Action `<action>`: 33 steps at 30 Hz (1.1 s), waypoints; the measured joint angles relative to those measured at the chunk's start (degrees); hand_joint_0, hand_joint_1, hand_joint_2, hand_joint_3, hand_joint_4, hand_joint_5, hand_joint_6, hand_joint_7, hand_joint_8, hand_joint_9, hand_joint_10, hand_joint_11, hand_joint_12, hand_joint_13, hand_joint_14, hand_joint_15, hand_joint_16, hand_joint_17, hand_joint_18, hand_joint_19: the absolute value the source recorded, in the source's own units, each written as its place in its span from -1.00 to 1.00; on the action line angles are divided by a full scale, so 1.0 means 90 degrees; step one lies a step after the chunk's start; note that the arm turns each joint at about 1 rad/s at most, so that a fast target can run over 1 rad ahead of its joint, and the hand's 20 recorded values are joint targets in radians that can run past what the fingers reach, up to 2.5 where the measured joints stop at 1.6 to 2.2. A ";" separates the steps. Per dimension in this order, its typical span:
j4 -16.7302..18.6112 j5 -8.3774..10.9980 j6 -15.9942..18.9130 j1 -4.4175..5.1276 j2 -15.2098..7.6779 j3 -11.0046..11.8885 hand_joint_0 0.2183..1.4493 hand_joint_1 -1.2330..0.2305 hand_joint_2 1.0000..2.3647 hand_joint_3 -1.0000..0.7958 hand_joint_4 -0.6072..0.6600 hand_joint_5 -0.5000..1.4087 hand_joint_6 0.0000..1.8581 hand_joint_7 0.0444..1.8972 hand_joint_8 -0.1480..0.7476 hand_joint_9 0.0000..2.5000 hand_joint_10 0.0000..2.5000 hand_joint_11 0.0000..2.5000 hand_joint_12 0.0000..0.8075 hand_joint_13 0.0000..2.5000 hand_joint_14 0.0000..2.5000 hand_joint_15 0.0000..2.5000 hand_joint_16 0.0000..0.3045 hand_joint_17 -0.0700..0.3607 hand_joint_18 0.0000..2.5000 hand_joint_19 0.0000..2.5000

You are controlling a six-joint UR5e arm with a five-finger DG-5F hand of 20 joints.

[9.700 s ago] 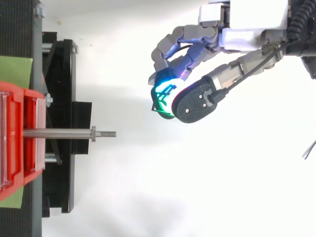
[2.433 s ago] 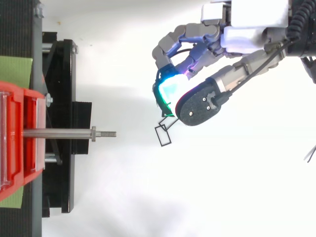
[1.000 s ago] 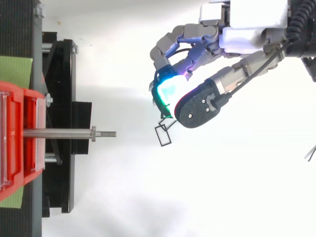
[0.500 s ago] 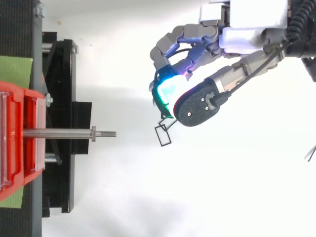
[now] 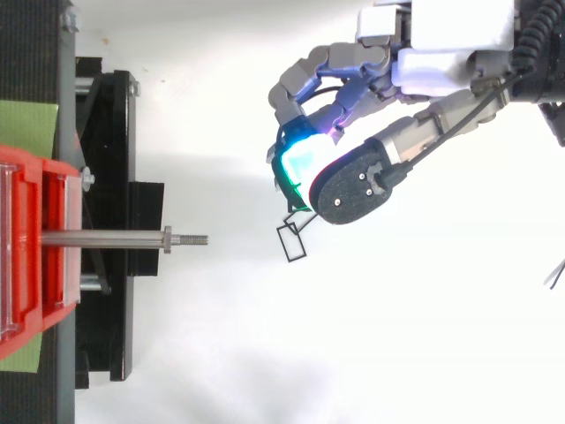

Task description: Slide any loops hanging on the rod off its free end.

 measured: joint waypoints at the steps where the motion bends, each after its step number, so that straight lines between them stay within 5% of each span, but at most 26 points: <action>1: 0.0000 0.0000 0.0000 0.0000 0.0000 -0.0001 -0.36 -0.20 -0.98 -0.17 0.01 -0.72 -0.03 0.53 -0.07 -0.35 -1.00 -0.90 -0.49 -0.56 -1.00 -1.00 -0.77 -0.31 -0.72 -0.95; 33: 0.0000 0.0000 -0.0001 0.0000 -0.0001 0.0000 -0.35 -0.17 -0.98 -0.19 0.00 -0.73 -0.03 0.53 -0.10 -0.35 -0.99 -0.88 -0.49 -0.55 -1.00 -1.00 -0.78 -0.32 -0.72 -0.93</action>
